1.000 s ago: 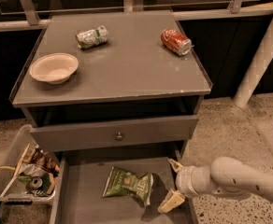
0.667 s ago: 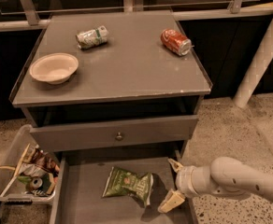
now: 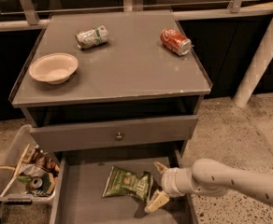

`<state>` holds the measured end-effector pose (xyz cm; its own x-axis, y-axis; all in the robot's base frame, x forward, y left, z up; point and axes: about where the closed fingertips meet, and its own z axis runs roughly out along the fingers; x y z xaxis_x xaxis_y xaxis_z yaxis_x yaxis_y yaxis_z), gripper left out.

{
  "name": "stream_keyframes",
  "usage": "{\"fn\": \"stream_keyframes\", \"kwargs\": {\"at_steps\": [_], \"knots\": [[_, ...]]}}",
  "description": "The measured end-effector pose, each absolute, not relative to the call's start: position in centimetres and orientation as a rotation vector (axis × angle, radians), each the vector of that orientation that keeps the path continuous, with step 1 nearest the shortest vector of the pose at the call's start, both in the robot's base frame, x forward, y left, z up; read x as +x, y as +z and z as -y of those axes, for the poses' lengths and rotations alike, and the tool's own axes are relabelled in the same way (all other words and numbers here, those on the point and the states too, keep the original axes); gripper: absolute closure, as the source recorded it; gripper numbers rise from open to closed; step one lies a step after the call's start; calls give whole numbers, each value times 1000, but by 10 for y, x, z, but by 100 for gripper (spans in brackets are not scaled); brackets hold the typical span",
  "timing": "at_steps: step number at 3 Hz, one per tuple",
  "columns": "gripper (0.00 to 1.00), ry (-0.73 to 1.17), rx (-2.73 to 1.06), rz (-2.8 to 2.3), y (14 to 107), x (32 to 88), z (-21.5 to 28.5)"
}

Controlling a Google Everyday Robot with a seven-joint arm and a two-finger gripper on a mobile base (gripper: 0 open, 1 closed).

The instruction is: Pick green jalapeno chip bag from middle drawer and place on counter

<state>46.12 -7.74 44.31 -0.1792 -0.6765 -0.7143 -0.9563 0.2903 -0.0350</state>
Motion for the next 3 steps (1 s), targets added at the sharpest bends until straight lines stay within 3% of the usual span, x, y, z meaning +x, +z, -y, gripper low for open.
{"fn": "stream_keyframes", "kwargs": {"at_steps": [3], "knots": [[0, 554, -1557, -1843, 379, 469, 8]]}}
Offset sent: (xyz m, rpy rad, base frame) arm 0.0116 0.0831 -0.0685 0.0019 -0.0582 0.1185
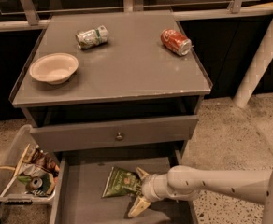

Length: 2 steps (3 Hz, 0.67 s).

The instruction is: Pick green jalapeno chip bag from middle drawer and place on counter

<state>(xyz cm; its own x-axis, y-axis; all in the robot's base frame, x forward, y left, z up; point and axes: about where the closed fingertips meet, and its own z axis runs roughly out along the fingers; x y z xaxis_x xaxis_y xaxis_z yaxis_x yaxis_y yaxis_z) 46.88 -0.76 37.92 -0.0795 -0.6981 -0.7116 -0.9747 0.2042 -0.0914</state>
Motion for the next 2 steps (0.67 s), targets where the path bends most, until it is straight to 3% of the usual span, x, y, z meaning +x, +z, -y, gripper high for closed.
{"fn": "stream_keyframes", "kwargs": {"at_steps": [2], "knots": [[41, 538, -1549, -1844, 379, 472, 8]]}}
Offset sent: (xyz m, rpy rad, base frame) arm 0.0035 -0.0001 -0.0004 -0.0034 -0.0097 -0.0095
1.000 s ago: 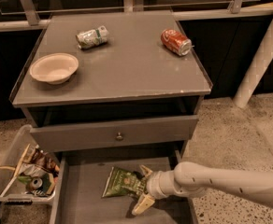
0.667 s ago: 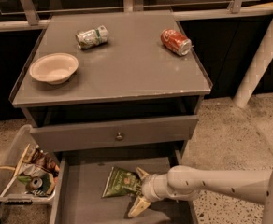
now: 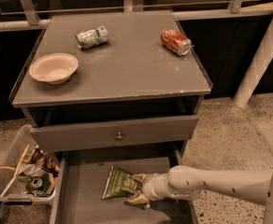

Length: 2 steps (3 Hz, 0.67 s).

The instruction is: Pick green jalapeno chip bag from middle drawer and place on counter

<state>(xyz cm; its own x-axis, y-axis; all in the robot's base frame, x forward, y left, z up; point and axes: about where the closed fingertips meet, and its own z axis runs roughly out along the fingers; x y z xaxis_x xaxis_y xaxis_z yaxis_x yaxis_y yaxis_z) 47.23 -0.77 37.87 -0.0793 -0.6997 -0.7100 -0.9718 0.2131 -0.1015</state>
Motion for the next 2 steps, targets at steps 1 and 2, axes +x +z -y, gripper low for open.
{"fn": "stream_keyframes", "kwargs": {"at_steps": [1, 2], "knots": [[65, 538, -1549, -1844, 379, 472, 8], [87, 538, -1550, -1844, 379, 472, 8]]}}
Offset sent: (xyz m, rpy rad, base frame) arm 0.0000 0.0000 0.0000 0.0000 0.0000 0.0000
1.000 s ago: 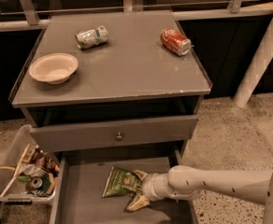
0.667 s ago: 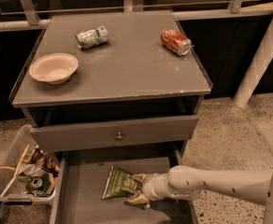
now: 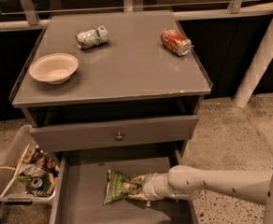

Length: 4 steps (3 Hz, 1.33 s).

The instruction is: Pick green jalapeno chip bag from middle drawer and place on counter

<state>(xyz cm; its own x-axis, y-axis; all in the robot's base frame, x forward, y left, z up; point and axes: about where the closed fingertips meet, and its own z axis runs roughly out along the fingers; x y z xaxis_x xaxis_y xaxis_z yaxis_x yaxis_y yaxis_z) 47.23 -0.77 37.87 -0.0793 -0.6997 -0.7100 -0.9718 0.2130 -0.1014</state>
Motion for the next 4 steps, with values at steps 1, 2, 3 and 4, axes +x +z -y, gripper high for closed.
{"fn": "stream_keyframes", "kwargs": {"at_steps": [1, 2, 3, 4], "knots": [[100, 538, -1550, -1844, 379, 472, 8], [100, 546, -1541, -1844, 382, 470, 10], [100, 550, -1533, -1832, 401, 466, 20], [100, 518, -1550, -1798, 436, 459, 35]]}}
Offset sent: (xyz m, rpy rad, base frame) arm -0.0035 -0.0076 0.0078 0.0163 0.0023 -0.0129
